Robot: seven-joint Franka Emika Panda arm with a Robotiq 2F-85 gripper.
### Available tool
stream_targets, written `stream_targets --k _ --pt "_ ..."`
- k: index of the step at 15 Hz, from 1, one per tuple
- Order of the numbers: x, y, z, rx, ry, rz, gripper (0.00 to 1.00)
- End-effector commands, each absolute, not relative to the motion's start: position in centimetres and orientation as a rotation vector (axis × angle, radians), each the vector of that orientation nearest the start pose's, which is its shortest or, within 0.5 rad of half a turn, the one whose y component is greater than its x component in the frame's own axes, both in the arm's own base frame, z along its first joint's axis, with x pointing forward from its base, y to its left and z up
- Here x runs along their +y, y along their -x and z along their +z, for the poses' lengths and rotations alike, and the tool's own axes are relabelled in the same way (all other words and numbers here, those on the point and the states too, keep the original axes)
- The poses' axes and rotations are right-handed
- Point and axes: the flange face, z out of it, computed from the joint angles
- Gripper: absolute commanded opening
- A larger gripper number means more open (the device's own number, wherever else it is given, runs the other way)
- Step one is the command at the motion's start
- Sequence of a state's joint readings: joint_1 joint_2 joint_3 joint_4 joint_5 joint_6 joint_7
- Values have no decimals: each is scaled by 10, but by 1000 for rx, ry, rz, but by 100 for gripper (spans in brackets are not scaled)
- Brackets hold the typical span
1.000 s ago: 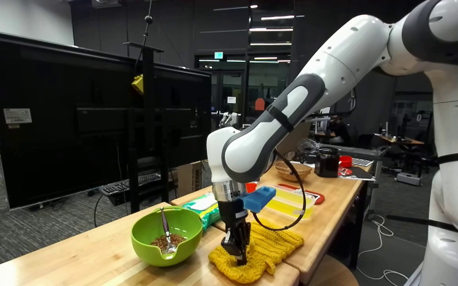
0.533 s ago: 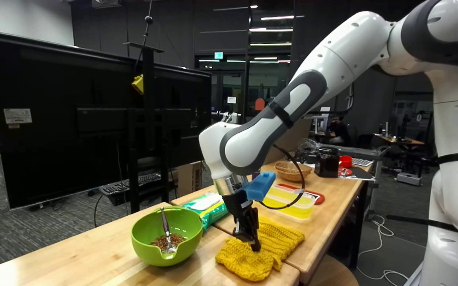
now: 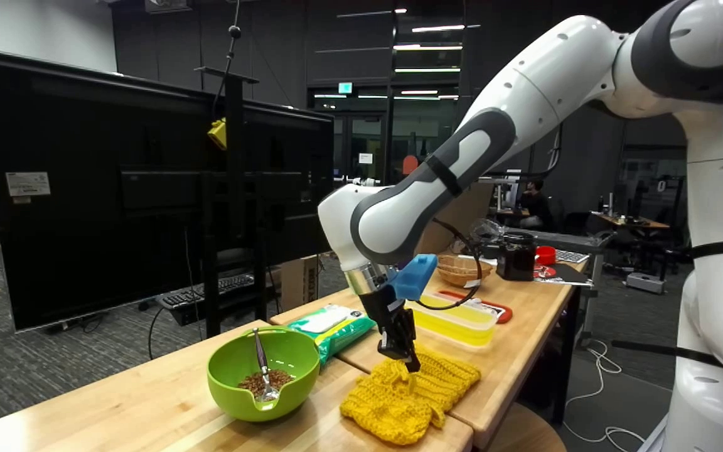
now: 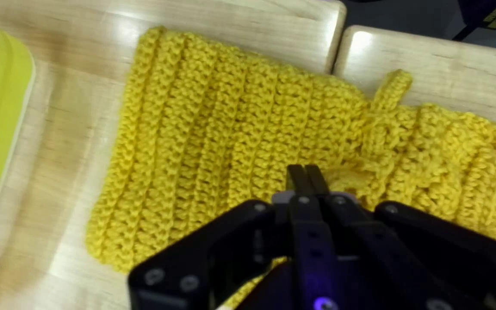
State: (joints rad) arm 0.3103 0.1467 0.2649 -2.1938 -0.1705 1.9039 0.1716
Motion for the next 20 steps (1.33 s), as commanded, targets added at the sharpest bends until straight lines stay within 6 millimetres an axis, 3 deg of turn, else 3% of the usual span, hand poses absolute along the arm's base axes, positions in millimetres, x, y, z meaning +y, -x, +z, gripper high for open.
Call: stream_targets --k 1,9,15,20 --pt "235 -431 294 -859 3288 620 0" --pt "179 -449 283 -844 3287 632 0" --pt "160 -448 244 -734 3186 456 0" --pt "156 -445 253 -703 3186 438 0"
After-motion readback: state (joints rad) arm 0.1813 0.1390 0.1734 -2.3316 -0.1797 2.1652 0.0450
